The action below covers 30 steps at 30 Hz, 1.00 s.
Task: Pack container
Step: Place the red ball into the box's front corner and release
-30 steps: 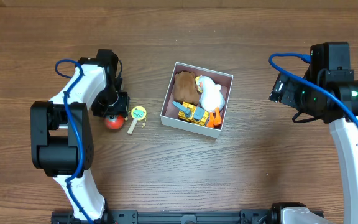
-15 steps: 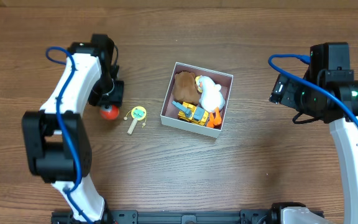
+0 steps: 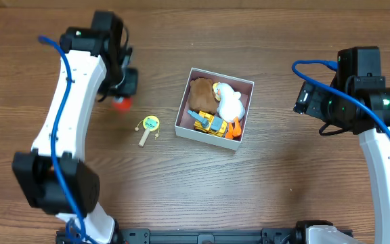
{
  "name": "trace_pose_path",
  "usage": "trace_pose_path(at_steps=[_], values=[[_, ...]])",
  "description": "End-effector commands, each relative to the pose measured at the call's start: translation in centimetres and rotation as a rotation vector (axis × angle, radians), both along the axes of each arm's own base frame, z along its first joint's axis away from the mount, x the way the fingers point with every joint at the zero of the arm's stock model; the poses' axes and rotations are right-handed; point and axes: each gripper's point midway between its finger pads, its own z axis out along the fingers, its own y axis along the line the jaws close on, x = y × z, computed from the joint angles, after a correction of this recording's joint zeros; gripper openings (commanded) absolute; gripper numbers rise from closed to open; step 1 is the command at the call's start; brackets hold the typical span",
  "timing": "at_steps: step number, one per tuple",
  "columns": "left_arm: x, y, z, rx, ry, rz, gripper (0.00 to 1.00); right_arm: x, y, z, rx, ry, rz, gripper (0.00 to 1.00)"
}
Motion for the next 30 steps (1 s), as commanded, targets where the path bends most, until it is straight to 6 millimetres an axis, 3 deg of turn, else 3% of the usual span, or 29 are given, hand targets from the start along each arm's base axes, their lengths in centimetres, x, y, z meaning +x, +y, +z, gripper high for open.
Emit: trace_pose_path(at_steps=[1, 4, 8, 14, 18, 20, 25, 30], values=[[-0.3, -7.8, 7.8, -0.184, -0.205, -0.181, 0.18, 0.0, -0.3, 0.2, -0.011, -0.008, -0.003, 0.92], [-0.9, -12.5, 8.5, -0.191, -0.257, -0.306, 0.2, -0.1, -0.3, 0.2, -0.011, -0.003, -0.003, 0.92], [-1.6, -17.3, 6.4, -0.113, -0.277, -0.428, 0.24, -0.3, -0.3, 0.1, -0.012, 0.004, -0.003, 0.92], [-3.5, -22.6, -1.3, -0.021, -0.126, -0.564, 0.28, -0.8, -0.4, -0.1, -0.013, 0.027, -0.003, 0.93], [-3.8, -24.9, -4.7, -0.014, -0.082, -0.609, 0.36, -1.0, -0.4, -0.2, -0.013, 0.036, -0.003, 0.92], [-3.6, -25.9, -5.3, -0.022, -0.096, -0.623, 0.39, -1.0, -0.4, -0.2, -0.013, 0.037, -0.003, 0.92], [-3.1, -27.3, -4.6, -0.049, -0.147, -0.655, 0.51, -1.1, -0.4, -0.2, -0.013, 0.04, -0.003, 0.92], [-3.9, -26.4, -3.2, -0.039, -0.128, -0.654, 0.64, -1.1, -0.4, -0.2, -0.013, 0.041, -0.003, 0.93]])
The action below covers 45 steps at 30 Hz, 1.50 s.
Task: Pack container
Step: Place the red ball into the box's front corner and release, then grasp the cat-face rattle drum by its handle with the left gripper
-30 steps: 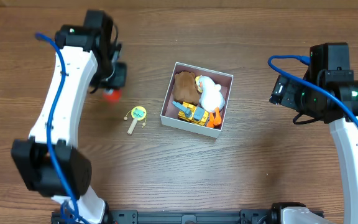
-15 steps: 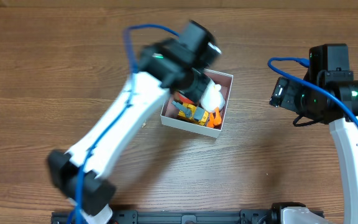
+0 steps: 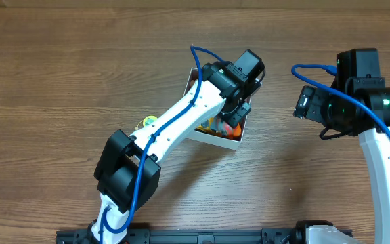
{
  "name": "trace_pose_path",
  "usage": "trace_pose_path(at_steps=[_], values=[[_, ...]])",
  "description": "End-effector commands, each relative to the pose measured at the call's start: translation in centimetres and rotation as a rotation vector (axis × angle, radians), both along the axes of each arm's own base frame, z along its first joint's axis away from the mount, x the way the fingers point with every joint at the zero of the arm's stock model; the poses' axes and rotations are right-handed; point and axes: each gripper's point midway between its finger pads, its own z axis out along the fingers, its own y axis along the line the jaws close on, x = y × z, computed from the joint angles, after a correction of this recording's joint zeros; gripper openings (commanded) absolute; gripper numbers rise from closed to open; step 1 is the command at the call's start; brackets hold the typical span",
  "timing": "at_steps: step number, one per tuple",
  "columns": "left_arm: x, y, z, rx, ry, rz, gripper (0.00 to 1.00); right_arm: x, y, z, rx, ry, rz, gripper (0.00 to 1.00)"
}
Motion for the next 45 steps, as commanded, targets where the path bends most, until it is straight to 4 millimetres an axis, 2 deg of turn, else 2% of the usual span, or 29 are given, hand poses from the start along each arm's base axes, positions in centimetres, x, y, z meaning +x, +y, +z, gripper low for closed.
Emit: trace_pose_path(at_steps=[1, 6, 8, 16, 18, 24, 27, 28, 29, 33, 34, 39, 45], values=[[-0.3, 0.1, 3.4, -0.025, -0.041, -0.022, 0.58, 0.0, -0.3, 0.2, -0.012, -0.009, -0.003, 0.93], [-1.0, 0.9, 4.8, -0.021, -0.043, -0.026, 0.15, 0.0, -0.3, 0.2, -0.012, -0.01, -0.003, 0.93], [-1.3, 0.8, 4.6, -0.025, -0.026, -0.031, 0.04, 0.0, -0.3, 0.2, -0.012, -0.01, -0.003, 0.93], [-1.9, 0.8, 3.4, -0.02, 0.005, -0.038, 0.04, 0.0, -0.3, 0.2, -0.012, -0.01, -0.003, 0.93], [-1.7, 1.9, 3.0, 0.028, -0.005, -0.005, 0.04, 0.0, -0.3, 0.2, -0.012, -0.006, -0.003, 0.93], [-1.0, 6.1, 2.7, 0.143, 0.013, 0.102, 0.11, -0.5, -0.3, 0.0, -0.02, 0.014, 0.019, 0.93], [-0.7, 9.8, 3.0, 0.251, 0.009, 0.225, 0.11, -0.4, -0.3, 0.1, -0.02, 0.012, 0.019, 0.93], [-0.6, 11.5, 3.2, 0.294, 0.009, 0.276, 0.21, -0.4, -0.3, 0.1, -0.02, 0.01, 0.018, 0.93], [-0.5, 12.8, 3.4, 0.323, 0.012, 0.31, 0.24, -0.4, -0.3, 0.1, -0.02, 0.009, 0.018, 0.93], [-0.5, 17.4, 4.0, 0.383, 0.063, 0.419, 0.27, -0.3, -0.3, 0.1, -0.02, 0.005, 0.018, 0.98], [-0.6, 18.4, 3.9, 0.362, 0.112, 0.461, 0.31, -0.3, -0.3, 0.1, -0.019, 0.005, 0.019, 0.98], [-0.7, 18.9, 1.5, 0.25, 0.232, 0.454, 0.36, -0.2, -0.3, 0.1, -0.019, 0.002, 0.018, 0.98], [-2.6, 20.3, -3.5, 0.3, 0.302, 0.457, 0.38, -0.2, -0.3, 0.1, -0.02, 0.001, 0.019, 0.99]])
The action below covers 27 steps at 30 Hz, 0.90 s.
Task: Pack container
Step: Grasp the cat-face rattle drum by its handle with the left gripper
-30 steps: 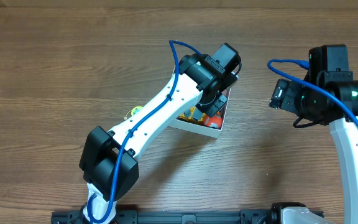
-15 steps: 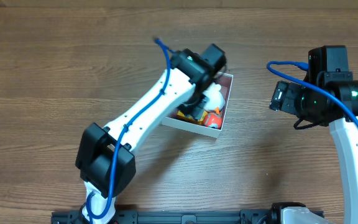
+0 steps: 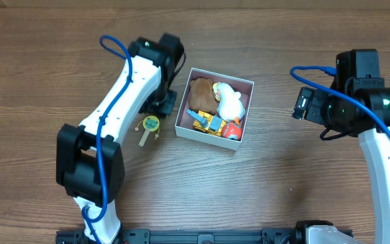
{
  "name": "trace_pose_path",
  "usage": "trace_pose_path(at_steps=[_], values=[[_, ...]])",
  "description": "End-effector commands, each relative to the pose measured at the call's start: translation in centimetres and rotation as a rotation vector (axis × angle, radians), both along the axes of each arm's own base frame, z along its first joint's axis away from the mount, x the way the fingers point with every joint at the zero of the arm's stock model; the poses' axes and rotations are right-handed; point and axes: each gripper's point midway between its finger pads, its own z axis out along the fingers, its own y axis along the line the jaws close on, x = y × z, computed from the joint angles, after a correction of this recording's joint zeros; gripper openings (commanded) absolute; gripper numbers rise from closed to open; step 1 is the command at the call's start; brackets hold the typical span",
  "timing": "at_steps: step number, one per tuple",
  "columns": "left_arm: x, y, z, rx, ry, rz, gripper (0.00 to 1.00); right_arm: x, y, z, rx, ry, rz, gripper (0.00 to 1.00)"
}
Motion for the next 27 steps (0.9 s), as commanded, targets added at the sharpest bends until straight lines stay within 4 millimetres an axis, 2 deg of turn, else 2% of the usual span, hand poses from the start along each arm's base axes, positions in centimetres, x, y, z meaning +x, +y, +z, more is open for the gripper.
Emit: trace_pose_path(at_steps=[1, 5, 9, 13, 17, 22, 25, 27], values=[[-2.6, 0.1, -2.9, -0.013, 0.082, -0.023, 0.38, 0.1, -0.3, 0.2, -0.01, -0.011, -0.005, 0.99], [-3.3, 1.1, -5.4, 0.03, 0.085, -0.028, 0.39, 0.1, -0.3, 0.2, -0.013, -0.011, -0.002, 0.99], [-3.0, 1.7, -6.4, 0.046, 0.063, -0.023, 0.39, 0.1, -0.3, 0.2, -0.013, -0.01, -0.001, 0.99], [-2.7, 2.6, -7.5, 0.058, 0.043, -0.028, 0.44, 0.0, -0.3, 0.2, -0.013, -0.009, -0.001, 0.99], [-3.3, 3.9, -9.4, 0.059, 0.045, 0.004, 0.45, 0.0, -0.3, 0.2, -0.013, -0.005, -0.001, 0.99], [-3.5, 4.8, -10.4, 0.05, 0.045, 0.039, 0.44, 0.0, -0.3, 0.2, -0.013, -0.006, -0.001, 0.99], [-3.4, 4.3, -10.5, 0.009, 0.052, 0.014, 0.43, 0.0, -0.3, 0.2, -0.012, -0.006, -0.002, 0.99], [-3.4, 3.4, -10.6, -0.045, 0.06, -0.011, 0.37, 0.0, -0.3, 0.2, -0.012, -0.006, -0.002, 0.99]])
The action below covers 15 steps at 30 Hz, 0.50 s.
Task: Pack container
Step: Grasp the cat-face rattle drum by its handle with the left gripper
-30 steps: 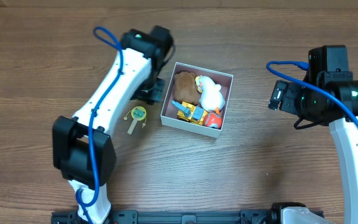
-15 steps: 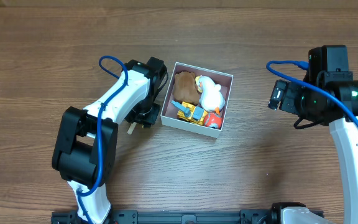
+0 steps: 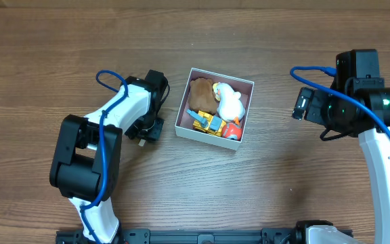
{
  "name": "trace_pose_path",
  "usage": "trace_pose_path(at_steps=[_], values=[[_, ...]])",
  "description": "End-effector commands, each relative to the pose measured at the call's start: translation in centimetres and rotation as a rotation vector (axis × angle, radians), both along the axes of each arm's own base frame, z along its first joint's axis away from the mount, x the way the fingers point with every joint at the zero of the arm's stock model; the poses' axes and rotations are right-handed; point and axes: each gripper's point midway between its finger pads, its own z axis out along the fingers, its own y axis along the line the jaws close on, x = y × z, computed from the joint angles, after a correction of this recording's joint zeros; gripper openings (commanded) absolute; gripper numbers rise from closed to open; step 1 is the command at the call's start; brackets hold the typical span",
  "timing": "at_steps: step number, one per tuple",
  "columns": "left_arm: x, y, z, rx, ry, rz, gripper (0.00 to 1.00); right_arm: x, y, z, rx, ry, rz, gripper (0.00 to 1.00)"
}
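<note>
The white box point(image 3: 181, 116) stands at mid-table, holding a brown plush point(image 3: 199, 95), a white duck plush point(image 3: 230, 102), a yellow digger point(image 3: 210, 123) and a red toy point(image 3: 231, 129). My left gripper point(image 3: 148, 131) is down on the table just left of the box, right over the yellow rattle. Only the rattle's handle tip point(image 3: 141, 141) peeks out beneath it. How far the fingers are apart is hidden by the wrist. My right gripper point(image 3: 302, 105) hangs off to the right of the box, with nothing seen in it.
The brown wooden table point(image 3: 283, 190) carries no other loose objects. The left arm's white links point(image 3: 110, 115) curve along the left side, and the right arm point(image 3: 384, 156) stands along the right edge.
My left gripper has moved from beside the box's upper left corner down onto the yellow rattle, which it now covers. The box, its contents and the right arm are unchanged.
My left gripper was at the far left, shut on a red toy, with the rattle lying free. Then it reached over the box's right side. After that it was back left of the box, the red toy lying inside. Now it sits on the rattle.
</note>
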Motion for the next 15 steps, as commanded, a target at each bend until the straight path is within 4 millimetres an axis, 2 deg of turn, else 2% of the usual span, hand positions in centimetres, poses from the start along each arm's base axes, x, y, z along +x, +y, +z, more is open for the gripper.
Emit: trace_pose_path(at_steps=[1, 5, 9, 12, 15], values=[[-0.2, -1.1, -0.3, -0.084, 0.014, -0.045, 0.33, 0.0, -0.3, 0.2, -0.012, -0.009, -0.002, 0.99], [-0.4, -1.2, -0.3, -0.092, 0.019, -0.041, 0.06, 0.0, -0.3, 0.2, -0.012, -0.006, -0.002, 0.99], [-0.4, -1.2, 0.6, -0.085, 0.031, -0.024, 0.04, 0.0, -0.3, 0.2, -0.012, -0.007, -0.002, 0.99], [0.6, -1.5, 3.5, -0.09, 0.002, 0.003, 0.04, 0.0, -0.3, 0.2, -0.012, -0.006, -0.002, 0.99], [2.3, -2.3, 8.0, -0.12, -0.084, -0.004, 0.04, 0.0, -0.3, 0.2, -0.012, -0.007, -0.002, 0.99]])
